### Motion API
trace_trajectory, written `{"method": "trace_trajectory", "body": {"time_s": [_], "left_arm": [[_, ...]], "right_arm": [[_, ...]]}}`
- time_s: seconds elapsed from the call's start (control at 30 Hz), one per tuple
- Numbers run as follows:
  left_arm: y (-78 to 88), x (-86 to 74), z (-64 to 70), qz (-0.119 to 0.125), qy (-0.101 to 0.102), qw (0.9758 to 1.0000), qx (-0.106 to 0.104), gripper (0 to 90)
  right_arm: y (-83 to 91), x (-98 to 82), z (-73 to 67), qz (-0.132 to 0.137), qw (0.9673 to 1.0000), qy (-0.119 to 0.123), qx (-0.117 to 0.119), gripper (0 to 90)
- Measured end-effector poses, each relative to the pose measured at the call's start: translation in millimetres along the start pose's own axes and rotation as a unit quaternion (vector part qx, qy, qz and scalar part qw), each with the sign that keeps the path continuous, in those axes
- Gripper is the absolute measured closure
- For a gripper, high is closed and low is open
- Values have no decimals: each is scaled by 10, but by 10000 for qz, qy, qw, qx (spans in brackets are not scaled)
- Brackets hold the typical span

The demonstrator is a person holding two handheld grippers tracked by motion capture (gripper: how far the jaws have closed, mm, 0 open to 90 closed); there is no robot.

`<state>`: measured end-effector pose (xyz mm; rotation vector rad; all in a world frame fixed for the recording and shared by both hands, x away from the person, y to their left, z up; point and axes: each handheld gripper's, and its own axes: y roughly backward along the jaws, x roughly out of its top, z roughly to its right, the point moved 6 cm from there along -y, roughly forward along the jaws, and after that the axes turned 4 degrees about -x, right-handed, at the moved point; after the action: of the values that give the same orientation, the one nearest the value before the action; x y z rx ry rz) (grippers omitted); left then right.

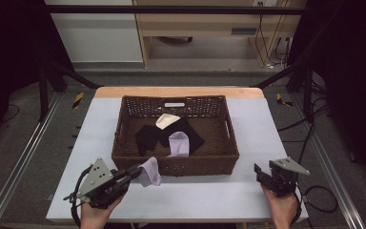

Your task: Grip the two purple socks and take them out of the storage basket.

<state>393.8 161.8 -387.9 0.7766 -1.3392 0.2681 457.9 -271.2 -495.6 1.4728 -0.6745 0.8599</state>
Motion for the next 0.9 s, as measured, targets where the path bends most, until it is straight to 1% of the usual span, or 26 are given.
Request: {"method": "trace_trajectory", "body": {"time_s": [0.17, 0.23, 0.33, 0.43, 0.5, 0.6, 0.67, 0.73, 0.8, 0.9], "left_arm": [[-155, -227, 59, -363, 50, 9993, -115, 863], [-215, -286, 78, -496, 31, 9987, -149, 863], [-287, -360, 112, -628, 23, 9978, -198, 863], [-370, -451, 145, -806, 4, 9964, -247, 863], [-426, -514, 147, -923, 20, 9954, -268, 863], [-477, -578, 128, -1033, 16, 9944, -241, 862], [-513, -624, 118, -1108, 59, 9935, -253, 862], [-557, -676, 119, -1202, 58, 9924, -256, 862], [-590, -710, 118, -1282, 46, 9914, -267, 861], [-644, -752, 114, -1378, 81, 9900, -285, 859]], "right_arm": [[-1, -1, -8, -1, 10000, 10, 12, 408], [-8, -4, -11, -12, 10000, 32, 6, 408], [-22, -15, -16, -67, 10000, 25, 12, 408], [-26, -17, -13, -77, 10000, 30, 19, 406], [-29, -20, -18, -93, 10000, 19, 29, 406], [-34, -20, -25, -101, 9999, 36, 31, 405], [-38, -19, -25, -106, 9999, 48, 17, 405], [-43, -20, -28, -121, 9999, 60, 25, 405], [-44, -20, -30, -123, 9999, 65, 25, 405], [-46, -21, -33, -125, 9999, 63, 31, 403]]}}
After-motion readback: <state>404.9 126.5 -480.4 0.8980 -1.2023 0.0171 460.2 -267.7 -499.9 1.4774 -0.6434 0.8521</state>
